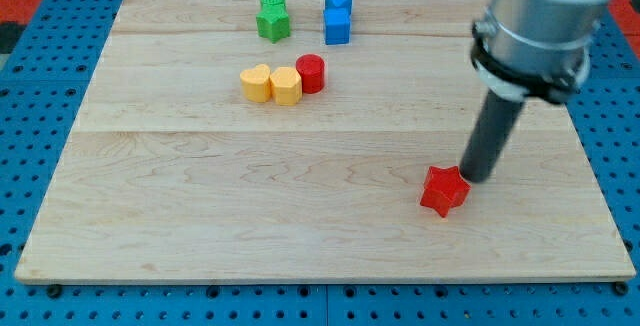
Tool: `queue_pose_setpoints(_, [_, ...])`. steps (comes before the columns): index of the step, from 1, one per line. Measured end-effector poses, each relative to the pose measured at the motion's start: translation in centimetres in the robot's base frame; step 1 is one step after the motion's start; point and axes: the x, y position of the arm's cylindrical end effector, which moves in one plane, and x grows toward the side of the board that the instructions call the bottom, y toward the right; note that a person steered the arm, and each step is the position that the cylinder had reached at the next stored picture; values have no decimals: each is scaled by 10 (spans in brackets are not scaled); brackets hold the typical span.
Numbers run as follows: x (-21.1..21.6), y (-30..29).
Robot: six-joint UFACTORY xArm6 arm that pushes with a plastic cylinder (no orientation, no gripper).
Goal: Push the red star towards the left side of the board
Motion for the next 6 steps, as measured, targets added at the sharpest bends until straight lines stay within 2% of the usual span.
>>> queue_pose_setpoints(1, [9,-14])
queue_pose_setpoints(2, [54,-48])
queue_pose_setpoints(3, [48,-102])
queue_pose_setpoints(5, [23,-39])
queue_pose_setpoints(6, [-6,-82])
